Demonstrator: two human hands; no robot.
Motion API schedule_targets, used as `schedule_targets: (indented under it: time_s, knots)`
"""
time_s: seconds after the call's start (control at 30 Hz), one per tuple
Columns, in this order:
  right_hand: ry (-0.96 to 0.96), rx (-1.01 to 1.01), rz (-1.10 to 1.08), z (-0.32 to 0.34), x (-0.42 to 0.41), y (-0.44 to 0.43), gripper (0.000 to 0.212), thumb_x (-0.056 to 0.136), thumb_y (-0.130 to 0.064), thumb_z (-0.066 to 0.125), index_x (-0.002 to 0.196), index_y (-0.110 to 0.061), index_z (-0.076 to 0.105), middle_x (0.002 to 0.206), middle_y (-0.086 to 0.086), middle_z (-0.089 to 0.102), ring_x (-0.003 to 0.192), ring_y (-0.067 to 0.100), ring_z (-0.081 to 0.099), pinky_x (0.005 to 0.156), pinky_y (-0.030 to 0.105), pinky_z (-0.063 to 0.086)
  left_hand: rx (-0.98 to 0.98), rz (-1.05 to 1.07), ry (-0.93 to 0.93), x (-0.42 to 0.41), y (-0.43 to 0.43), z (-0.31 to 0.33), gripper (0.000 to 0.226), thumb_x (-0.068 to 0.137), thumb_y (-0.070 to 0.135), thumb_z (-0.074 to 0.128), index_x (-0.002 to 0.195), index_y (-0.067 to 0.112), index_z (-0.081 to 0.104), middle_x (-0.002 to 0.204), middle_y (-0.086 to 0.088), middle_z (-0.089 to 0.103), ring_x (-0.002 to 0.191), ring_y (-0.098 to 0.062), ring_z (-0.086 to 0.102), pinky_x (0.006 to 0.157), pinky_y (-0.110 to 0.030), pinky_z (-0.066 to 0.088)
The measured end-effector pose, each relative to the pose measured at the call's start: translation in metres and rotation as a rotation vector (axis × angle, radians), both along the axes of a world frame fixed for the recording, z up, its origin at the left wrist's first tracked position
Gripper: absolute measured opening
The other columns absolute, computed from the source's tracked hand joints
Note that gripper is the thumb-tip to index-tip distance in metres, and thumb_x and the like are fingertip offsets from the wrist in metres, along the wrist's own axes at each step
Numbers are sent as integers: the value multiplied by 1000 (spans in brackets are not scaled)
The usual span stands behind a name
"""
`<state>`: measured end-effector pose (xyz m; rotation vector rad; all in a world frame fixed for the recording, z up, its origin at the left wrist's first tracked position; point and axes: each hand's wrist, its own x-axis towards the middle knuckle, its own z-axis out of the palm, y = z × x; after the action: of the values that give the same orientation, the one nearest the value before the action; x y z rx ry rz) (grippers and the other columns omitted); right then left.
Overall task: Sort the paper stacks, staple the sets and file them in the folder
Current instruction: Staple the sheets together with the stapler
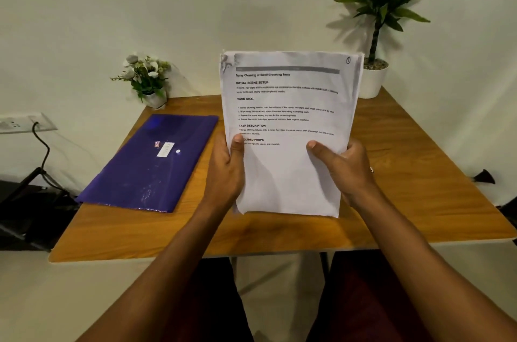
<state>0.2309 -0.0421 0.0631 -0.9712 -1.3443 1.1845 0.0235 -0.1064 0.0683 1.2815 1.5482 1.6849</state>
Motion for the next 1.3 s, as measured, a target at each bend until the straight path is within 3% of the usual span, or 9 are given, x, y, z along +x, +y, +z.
schedule_targets:
  time_s: [0.17, 0.3, 0.43, 0.5, 0.6, 0.77, 1.0, 1.1, 1.3]
  knots:
    - [46, 170, -24, 8, 0, -2, 27, 90, -15, 76, 116, -17, 70, 105, -16, 76, 102, 7, 72, 78, 19, 55, 139, 49, -21, 2, -5, 2, 29, 108, 23, 42, 126, 0, 48, 111, 6, 65, 100, 1, 67, 77, -17, 55]
    - [46, 113, -25, -12, -5, -6, 58, 78, -45, 85, 123, -14, 67, 114, -3, 75, 106, 14, 71, 85, 31, 59, 47, 31, -117, 6, -6, -25, 34, 107, 25, 46, 137, 10, 51, 127, 1, 68, 114, -11, 67, 88, -25, 58]
    - [20, 134, -40, -12, -5, -9, 27, 81, -15, 83, 105, -21, 72, 93, -23, 76, 92, -2, 72, 75, 14, 54, 66, 43, -132, 9, -9, -32, 29, 108, 25, 44, 134, 15, 52, 127, 0, 68, 118, -14, 66, 94, -34, 58]
    - [2, 162, -27, -6, -2, -9, 27, 82, -9, 81, 101, -26, 70, 90, -28, 74, 90, -4, 72, 73, 13, 54, 95, 50, -129, 8, -8, -23, 31, 108, 22, 43, 135, 8, 49, 126, 0, 67, 116, -12, 66, 88, -26, 58]
    - [-33, 166, -11, -8, -2, -6, 32, 82, -9, 82, 98, -32, 68, 87, -31, 73, 87, -6, 71, 70, 12, 53, 85, 25, -107, 6, -4, -24, 28, 108, 20, 43, 134, 11, 50, 125, 2, 67, 114, -9, 67, 85, -21, 56]
    - [-51, 70, -3, -32, -2, -10, 27, 80, -19, 83, 96, -34, 67, 86, -31, 73, 83, -5, 71, 67, 14, 55, -22, -32, -86, 1, -10, -56, 38, 106, 34, 46, 140, 16, 49, 131, 1, 66, 118, -18, 66, 92, -38, 59]
    - [-112, -2, -9, -36, -5, -6, 29, 78, -38, 78, 102, -25, 70, 95, -14, 74, 94, 12, 72, 80, 28, 60, -44, -8, -105, -3, -8, -57, 36, 98, 25, 64, 132, 19, 56, 118, 10, 72, 109, -15, 70, 79, -28, 60]
    - [-114, -26, 20, -32, -4, -4, 12, 86, -29, 76, 96, -32, 68, 87, -22, 72, 85, 0, 71, 70, 14, 55, -10, 57, -122, -2, -7, -53, 39, 94, 27, 70, 130, 16, 59, 117, 6, 73, 106, -14, 72, 78, -30, 61]
    - [-157, -116, 149, -21, 8, -5, 7, 92, -23, 69, 99, -26, 70, 94, -14, 77, 96, 13, 74, 83, 29, 59, 5, 91, -81, -7, -9, -47, 38, 92, 32, 71, 127, 20, 61, 116, 12, 71, 102, -2, 70, 74, -19, 58]
